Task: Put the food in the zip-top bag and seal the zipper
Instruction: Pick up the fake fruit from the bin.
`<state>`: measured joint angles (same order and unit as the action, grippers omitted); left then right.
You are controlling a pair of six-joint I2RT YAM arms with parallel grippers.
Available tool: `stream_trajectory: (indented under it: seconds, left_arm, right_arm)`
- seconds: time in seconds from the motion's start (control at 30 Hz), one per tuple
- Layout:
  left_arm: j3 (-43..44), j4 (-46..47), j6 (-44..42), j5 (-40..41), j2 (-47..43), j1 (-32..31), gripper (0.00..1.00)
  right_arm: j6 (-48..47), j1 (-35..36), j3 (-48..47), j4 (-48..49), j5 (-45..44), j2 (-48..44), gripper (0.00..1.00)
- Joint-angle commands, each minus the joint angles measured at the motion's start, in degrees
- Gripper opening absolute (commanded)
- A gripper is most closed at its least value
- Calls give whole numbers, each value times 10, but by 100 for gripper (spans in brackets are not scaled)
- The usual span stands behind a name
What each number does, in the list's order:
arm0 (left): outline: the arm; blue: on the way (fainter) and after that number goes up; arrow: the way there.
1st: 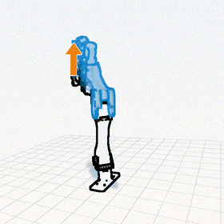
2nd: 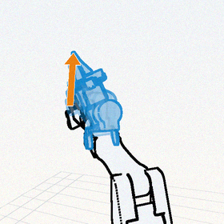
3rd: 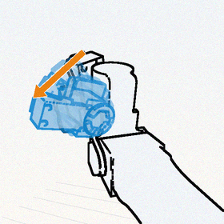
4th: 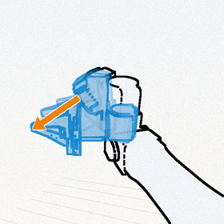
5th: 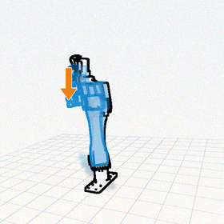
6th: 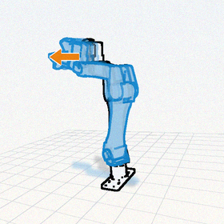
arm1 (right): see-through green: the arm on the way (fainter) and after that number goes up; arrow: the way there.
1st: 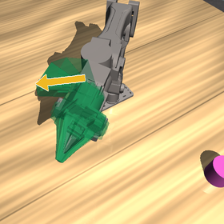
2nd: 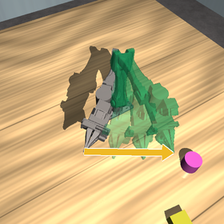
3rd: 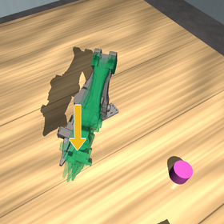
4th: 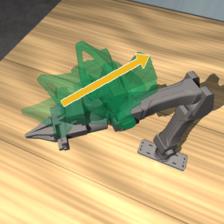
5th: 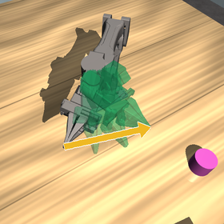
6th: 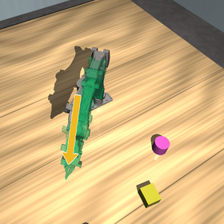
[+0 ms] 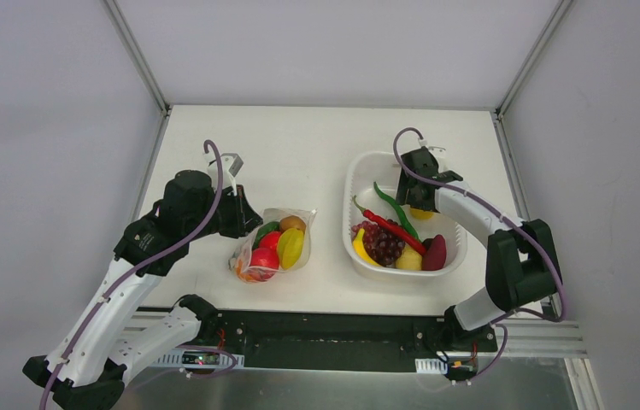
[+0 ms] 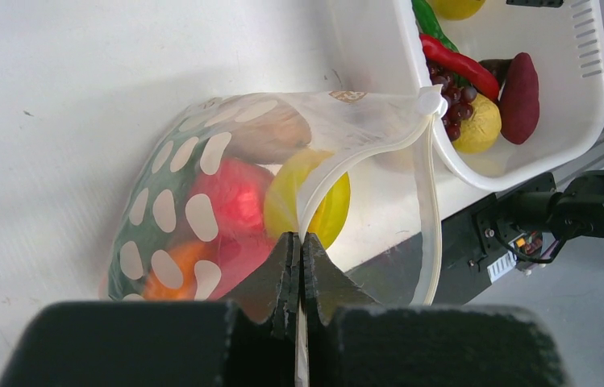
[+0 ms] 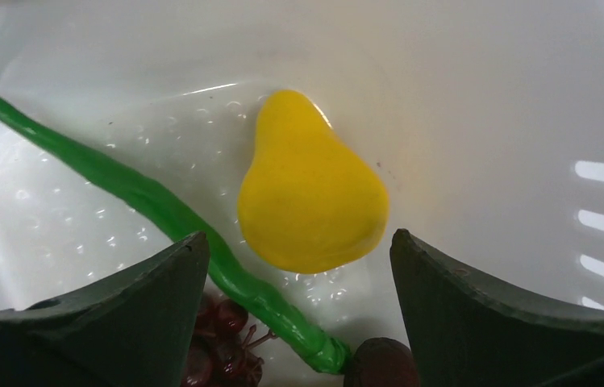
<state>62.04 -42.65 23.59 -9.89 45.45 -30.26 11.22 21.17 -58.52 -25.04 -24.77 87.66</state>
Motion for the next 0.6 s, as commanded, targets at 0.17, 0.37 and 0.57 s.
stream_trajectory:
  seconds: [0.17, 0.37, 0.57]
  left_arm:
    - [0, 18, 11, 9, -5, 5, 0]
    - [-4, 14, 11, 11, -6, 5, 0]
    - [-7, 13, 13, 12, -11, 5, 0]
  right_arm:
    - [-12, -6, -1, 62, -40, 39, 75]
    - [-18, -6, 22, 101, -4, 29, 54]
    - [-11, -6, 35, 128, 66, -29, 37]
